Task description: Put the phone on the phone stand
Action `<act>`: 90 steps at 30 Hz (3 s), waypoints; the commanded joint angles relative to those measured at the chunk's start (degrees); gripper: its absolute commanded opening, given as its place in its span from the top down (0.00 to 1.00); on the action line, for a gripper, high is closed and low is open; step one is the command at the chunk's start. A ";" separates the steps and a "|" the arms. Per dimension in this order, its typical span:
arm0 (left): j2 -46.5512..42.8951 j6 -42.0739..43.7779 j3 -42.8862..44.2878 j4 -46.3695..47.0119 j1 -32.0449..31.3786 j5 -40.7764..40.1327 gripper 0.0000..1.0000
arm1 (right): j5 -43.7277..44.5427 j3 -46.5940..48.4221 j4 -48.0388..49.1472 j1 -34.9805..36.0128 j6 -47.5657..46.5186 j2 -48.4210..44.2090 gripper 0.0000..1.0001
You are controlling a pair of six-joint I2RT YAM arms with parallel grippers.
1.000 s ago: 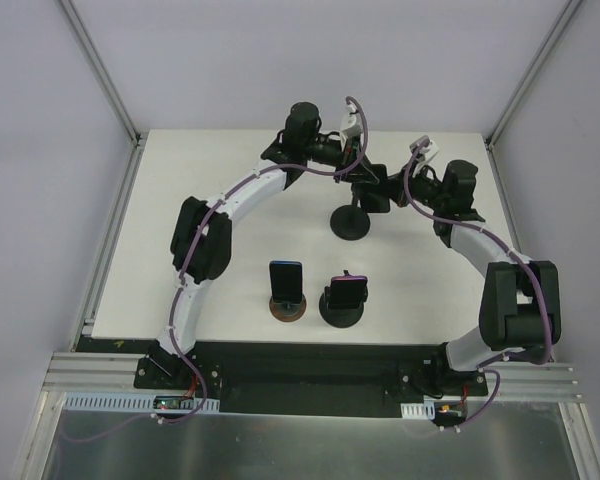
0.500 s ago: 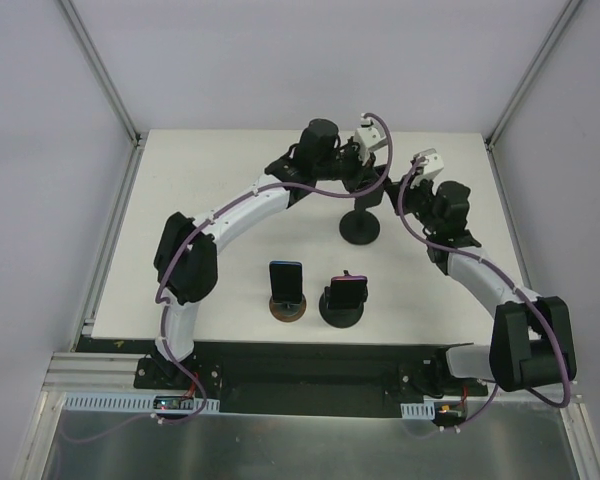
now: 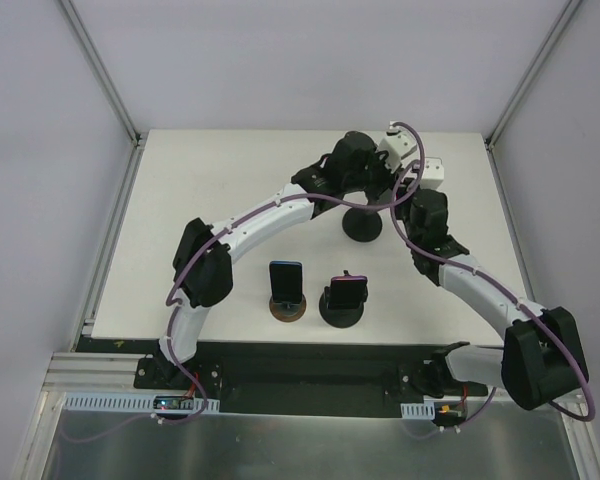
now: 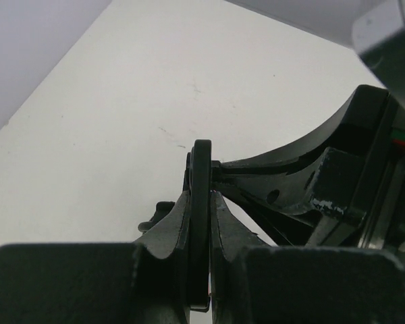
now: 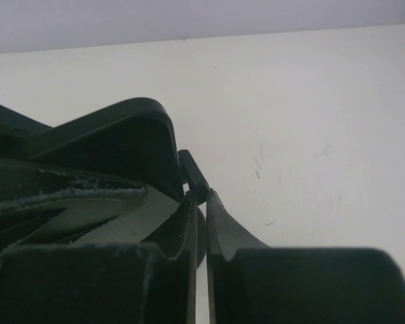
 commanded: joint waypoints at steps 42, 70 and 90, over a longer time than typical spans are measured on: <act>-68.86 7.38 -53.85 -8.19 22.58 20.49 1.00 | -22.55 8.21 -16.12 -4.92 -5.58 -8.48 0.15; -78.64 27.67 -52.90 -37.56 23.11 32.80 1.00 | -29.67 7.50 -12.43 -4.40 -5.67 -7.50 0.15; -78.97 24.61 -56.32 -33.43 33.22 39.14 0.68 | -30.46 7.42 -11.90 -4.31 -5.85 -7.06 0.15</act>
